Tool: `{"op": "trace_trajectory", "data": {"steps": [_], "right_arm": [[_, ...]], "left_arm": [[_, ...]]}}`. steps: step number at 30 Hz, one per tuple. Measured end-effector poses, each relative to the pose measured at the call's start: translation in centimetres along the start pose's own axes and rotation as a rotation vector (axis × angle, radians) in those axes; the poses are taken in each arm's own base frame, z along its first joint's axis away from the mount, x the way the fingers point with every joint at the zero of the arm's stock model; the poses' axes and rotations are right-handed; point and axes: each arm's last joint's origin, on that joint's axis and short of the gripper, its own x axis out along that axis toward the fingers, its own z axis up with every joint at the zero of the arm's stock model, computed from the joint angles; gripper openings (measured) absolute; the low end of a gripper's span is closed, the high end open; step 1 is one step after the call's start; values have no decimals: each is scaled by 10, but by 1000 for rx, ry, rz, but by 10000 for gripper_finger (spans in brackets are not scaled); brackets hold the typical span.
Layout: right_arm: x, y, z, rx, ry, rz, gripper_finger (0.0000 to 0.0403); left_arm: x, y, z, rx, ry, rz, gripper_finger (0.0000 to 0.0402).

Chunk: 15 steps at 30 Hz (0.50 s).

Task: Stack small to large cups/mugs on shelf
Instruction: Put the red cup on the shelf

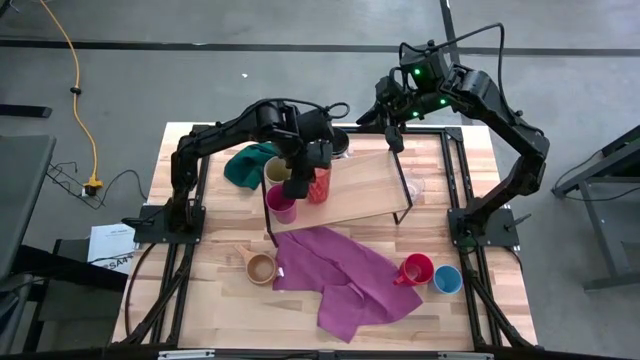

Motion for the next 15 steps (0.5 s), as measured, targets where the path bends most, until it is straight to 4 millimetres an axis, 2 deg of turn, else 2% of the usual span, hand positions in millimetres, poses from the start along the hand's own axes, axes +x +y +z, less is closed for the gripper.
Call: {"op": "trace_trajectory", "data": {"steps": [15], "right_arm": [[-1, -3, -1, -1, -1, -11, 78]], "left_arm": [[1, -4, 1, 31, 3, 3, 24]]}}
